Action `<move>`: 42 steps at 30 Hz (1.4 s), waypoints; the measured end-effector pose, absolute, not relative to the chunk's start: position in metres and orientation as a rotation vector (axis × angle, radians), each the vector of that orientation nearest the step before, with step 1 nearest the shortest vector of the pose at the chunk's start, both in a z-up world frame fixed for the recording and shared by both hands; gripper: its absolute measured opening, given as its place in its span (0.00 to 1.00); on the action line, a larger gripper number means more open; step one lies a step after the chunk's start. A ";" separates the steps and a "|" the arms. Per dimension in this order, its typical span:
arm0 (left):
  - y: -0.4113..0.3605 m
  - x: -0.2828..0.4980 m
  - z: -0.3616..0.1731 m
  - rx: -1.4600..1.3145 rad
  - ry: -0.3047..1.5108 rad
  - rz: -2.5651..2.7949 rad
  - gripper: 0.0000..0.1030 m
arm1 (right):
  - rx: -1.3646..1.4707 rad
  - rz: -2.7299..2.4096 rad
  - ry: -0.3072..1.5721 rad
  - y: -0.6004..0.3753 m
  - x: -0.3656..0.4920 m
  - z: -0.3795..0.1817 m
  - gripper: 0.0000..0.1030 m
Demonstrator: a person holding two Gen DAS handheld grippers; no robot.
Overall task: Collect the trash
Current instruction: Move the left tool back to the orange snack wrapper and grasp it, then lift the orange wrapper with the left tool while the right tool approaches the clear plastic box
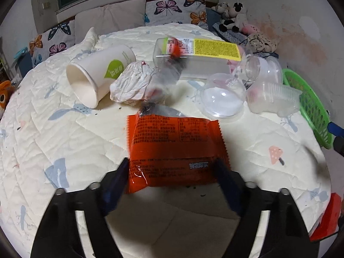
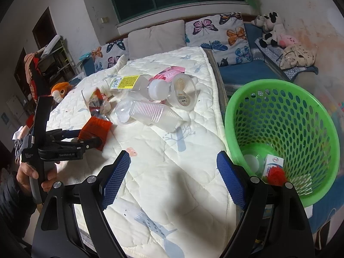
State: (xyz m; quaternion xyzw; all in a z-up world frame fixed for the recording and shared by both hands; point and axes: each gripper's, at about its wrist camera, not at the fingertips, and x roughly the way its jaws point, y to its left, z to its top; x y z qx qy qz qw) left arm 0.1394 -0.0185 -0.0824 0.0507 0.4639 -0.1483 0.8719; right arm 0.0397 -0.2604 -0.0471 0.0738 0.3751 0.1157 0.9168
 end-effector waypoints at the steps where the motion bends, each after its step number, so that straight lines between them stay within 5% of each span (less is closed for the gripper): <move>1: -0.017 0.139 -0.081 0.101 0.968 -0.307 0.66 | 0.151 0.240 0.773 -0.260 0.040 -0.047 0.80; 11: -0.010 0.126 -0.061 0.044 0.920 -0.338 0.34 | 0.100 0.290 0.771 -0.243 0.057 -0.044 0.80; 20: -0.016 0.114 -0.045 0.023 0.894 -0.391 0.19 | 0.007 0.326 0.772 -0.223 0.097 -0.044 0.72; 42: -0.008 0.109 -0.029 -0.008 0.860 -0.410 0.16 | 0.040 0.404 0.808 -0.214 0.115 -0.054 0.74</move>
